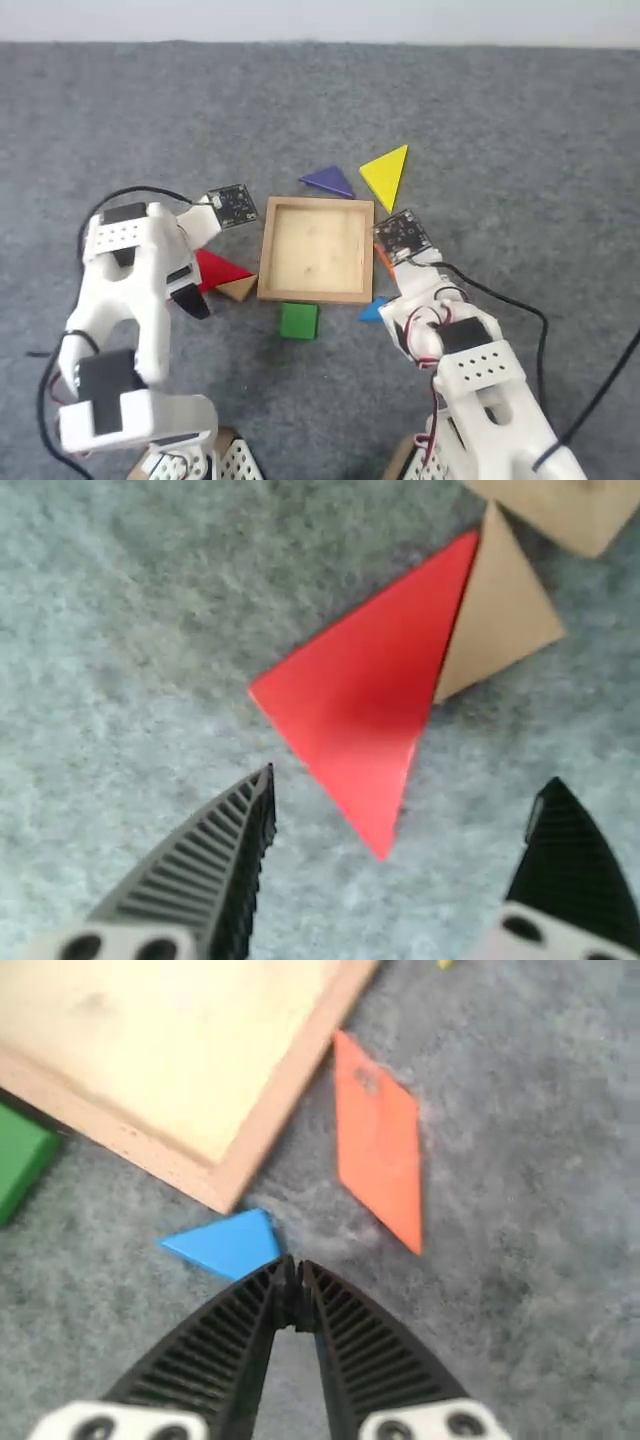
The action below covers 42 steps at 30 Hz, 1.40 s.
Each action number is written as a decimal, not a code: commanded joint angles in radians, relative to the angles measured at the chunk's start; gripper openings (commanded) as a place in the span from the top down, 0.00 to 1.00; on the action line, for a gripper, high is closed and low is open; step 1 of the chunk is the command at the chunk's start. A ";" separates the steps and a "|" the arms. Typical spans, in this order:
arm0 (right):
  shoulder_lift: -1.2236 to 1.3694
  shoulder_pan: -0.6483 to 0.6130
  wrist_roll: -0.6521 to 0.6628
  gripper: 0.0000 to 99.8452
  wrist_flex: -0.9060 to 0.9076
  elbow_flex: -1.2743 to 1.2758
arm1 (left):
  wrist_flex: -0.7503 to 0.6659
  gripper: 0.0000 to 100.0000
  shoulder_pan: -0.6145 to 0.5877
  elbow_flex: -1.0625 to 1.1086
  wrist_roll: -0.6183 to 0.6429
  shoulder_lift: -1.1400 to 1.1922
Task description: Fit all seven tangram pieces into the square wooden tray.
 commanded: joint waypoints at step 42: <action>0.005 -0.185 -0.002 0.99 -0.048 -0.025 | -0.087 0.59 0.046 0.213 -0.265 -0.391</action>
